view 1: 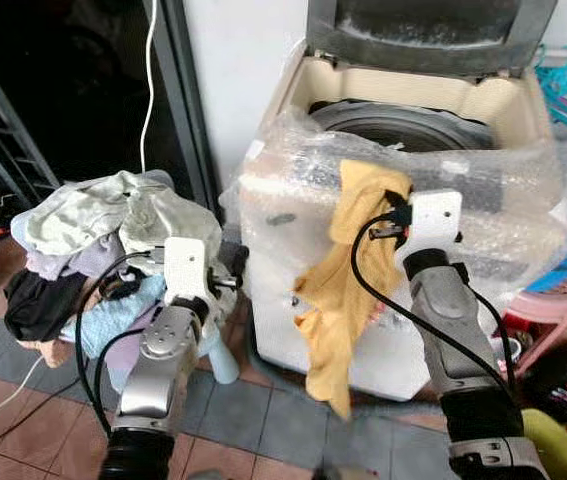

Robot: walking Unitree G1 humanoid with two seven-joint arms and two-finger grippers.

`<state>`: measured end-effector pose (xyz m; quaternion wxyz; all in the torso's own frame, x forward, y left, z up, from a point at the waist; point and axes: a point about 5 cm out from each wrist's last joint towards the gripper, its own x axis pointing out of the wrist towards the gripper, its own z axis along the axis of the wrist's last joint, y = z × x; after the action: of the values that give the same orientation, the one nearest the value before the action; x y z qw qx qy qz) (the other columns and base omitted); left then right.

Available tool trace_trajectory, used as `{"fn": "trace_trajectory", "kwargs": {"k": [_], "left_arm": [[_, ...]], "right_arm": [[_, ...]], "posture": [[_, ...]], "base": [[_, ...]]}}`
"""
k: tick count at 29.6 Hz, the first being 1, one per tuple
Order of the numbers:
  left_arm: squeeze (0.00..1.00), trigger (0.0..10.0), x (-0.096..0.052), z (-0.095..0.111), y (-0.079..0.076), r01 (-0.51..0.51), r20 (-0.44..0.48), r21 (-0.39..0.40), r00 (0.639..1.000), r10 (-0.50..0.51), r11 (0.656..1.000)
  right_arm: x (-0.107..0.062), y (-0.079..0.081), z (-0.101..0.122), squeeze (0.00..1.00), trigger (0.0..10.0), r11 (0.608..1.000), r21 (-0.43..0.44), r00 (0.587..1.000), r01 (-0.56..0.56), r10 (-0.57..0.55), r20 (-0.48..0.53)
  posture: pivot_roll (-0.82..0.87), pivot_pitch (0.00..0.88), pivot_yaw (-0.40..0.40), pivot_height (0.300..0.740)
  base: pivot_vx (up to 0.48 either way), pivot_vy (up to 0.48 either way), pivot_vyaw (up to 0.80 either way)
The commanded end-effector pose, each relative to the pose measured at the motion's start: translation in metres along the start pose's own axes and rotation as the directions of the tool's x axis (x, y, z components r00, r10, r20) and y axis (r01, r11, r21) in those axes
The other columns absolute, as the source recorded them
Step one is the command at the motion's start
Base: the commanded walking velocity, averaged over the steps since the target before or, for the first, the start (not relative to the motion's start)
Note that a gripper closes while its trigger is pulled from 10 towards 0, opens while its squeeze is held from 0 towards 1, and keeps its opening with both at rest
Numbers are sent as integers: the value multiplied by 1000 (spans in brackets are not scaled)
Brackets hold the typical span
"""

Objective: Clothes washing

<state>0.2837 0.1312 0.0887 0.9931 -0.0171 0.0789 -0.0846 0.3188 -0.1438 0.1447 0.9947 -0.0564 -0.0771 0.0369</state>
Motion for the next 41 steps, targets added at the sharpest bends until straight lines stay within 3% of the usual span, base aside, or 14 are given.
{"fn": "trace_trajectory", "kwargs": {"k": [1, 5, 9, 18, 20, 22, 23, 24, 27, 30, 32, 33, 36, 41], "left_arm": [[0, 10000, -4, 3, 10, -41, 7, 7, 999, 41, 999], [0, 10000, -8, 3, 13, -59, 1, 15, 998, 59, 998], [0, 10000, -14, 2, 17, -64, 2, 20, 998, 64, 998], [0, 10000, -13, 2, 19, -74, -3, 13, 997, 74, 997], [0, 10000, -12, 3, 18, -72, -5, 11, 997, 72, 997], [0, 10000, -12, 2, 18, -71, -12, 6, 997, 72, 997], [0, 10000, -12, 2, 17, -72, -13, 6, 997, 72, 997], [0, 10000, -12, 2, 17, -72, -15, 8, 997, 72, 997], [0, 10000, -12, 1, 17, -76, -17, 8, 997, 76, 997], [0, 10000, -12, 1, 17, -79, -17, 7, 997, 80, 997], [0, 10000, -12, 1, 16, -84, -16, 4, 996, 84, 996], [0, 10000, -12, 1, 16, -84, -16, 4, 996, 84, 996], [0, 10000, -12, 1, 15, -87, -19, 3, 996, 87, 996], [0, 10000, -12, 0, 15, -89, -25, 5, 996, 89, 996]], "right_arm": [[9, 5, 19, 0, 10000, 999, -16, 995, -33, 34, 92], [14, 6, 29, 0, 10000, 996, -50, 988, -69, 76, 138], [30, 5, 56, 0, 10000, 981, -139, 960, -133, 162, 228], [64, -10, 99, 0, 10000, 957, -230, 919, -175, 243, 311], [80, -23, 134, 0, 10000, 945, -303, 891, -128, 243, 383], [89, -42, 167, 0, 10000, 948, -319, 872, 8, 149, 466], [91, -52, 181, 0, 10000, 948, -307, 857, 80, 92, 507], [91, -71, 209, 0, 10000, 947, -255, 810, 197, -11, 586], [88, -83, 234, 0, 10000, 932, -241, 758, 271, -52, 651], [90, -79, 228, 0, 10000, 923, -296, 772, 247, -3, 635], [97, -60, 192, 0, 10000, 941, -324, 839, 96, 99, 536], [97, -60, 192, 0, 10000, 941, -324, 839, 96, 99, 536], [97, -31, 152, 0, 10000, 943, -317, 866, -104, 243, 438], [90, -5, 129, 0, 10000, 920, -245, 846, -306, 381, 372]], "posture": [[-55, 0, 24, 740], [-55, 0, 24, 740], [-44, 0, 26, 740], [-43, 0, 22, 740], [-45, 0, 23, 740], [-45, 0, 24, 740], [-42, 0, 21, 740], [-40, 0, 19, 740], [-39, 0, 15, 740], [-38, 0, 9, 740], [-34, 0, 8, 740], [-34, 0, 8, 740], [-36, 0, 9, 740], [-39, 0, 9, 740]], "base": [[364, 0, 0], [129, 0, 0], [138, 0, -400], [310, 0, -800], [281, 0, -800], [0, 0, -800], [0, 0, -800], [0, 0, 0], [0, 0, 0], [0, 0, 0], [0, 0, 0], [0, 0, 0], [0, 0, 0], [0, 0, 0]]}}
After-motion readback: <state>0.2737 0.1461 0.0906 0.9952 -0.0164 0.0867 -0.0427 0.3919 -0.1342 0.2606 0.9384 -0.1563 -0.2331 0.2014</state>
